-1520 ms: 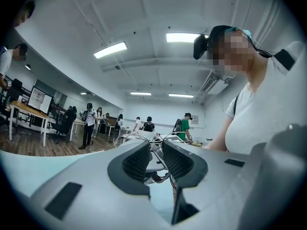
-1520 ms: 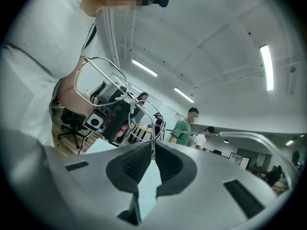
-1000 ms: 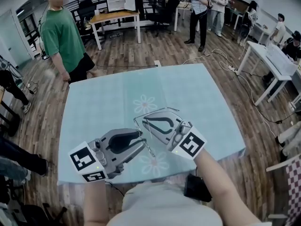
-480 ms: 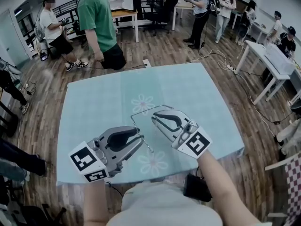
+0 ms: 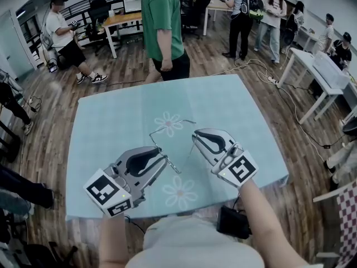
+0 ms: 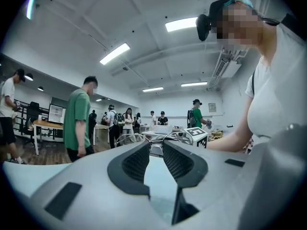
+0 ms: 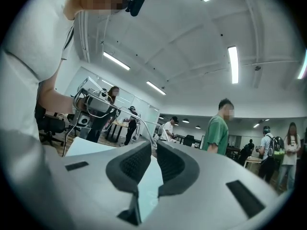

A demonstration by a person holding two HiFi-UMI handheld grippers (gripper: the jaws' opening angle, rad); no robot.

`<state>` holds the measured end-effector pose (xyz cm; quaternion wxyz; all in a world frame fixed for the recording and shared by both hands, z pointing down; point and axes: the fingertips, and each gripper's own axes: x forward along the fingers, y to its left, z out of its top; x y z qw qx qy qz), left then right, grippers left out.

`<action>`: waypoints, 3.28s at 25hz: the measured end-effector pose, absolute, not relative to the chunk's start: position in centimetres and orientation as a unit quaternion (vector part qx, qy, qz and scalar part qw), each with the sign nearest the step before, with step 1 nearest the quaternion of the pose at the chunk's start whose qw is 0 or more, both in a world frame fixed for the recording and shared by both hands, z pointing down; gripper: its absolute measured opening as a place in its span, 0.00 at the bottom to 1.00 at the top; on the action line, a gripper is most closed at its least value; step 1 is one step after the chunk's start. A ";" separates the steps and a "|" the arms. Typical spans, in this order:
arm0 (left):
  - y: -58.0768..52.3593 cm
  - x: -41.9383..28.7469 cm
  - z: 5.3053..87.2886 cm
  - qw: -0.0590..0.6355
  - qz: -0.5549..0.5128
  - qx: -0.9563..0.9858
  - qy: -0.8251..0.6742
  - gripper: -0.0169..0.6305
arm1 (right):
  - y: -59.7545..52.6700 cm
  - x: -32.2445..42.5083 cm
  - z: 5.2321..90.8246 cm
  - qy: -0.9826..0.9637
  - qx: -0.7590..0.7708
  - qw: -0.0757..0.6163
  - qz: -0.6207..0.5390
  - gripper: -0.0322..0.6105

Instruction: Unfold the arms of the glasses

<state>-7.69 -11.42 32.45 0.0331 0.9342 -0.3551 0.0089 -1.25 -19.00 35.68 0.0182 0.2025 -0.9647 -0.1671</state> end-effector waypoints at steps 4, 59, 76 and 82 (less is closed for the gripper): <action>-12.0 -8.0 33.1 0.020 0.022 0.924 -0.382 0.18 | -19.5 -0.4 36.4 -0.962 0.219 0.027 -0.159 0.10; -16.8 -10.7 35.9 -0.059 0.051 0.794 -0.603 0.17 | -20.9 3.9 35.1 -0.935 0.350 0.042 -0.044 0.31; -17.7 -10.3 35.5 -0.060 0.015 0.745 -0.664 0.17 | -18.7 2.7 34.1 -0.919 0.391 0.025 -0.037 0.08; -17.8 -9.5 35.2 -0.057 0.004 0.750 -0.659 0.17 | -18.4 1.9 34.8 -0.915 0.398 0.049 -0.038 0.06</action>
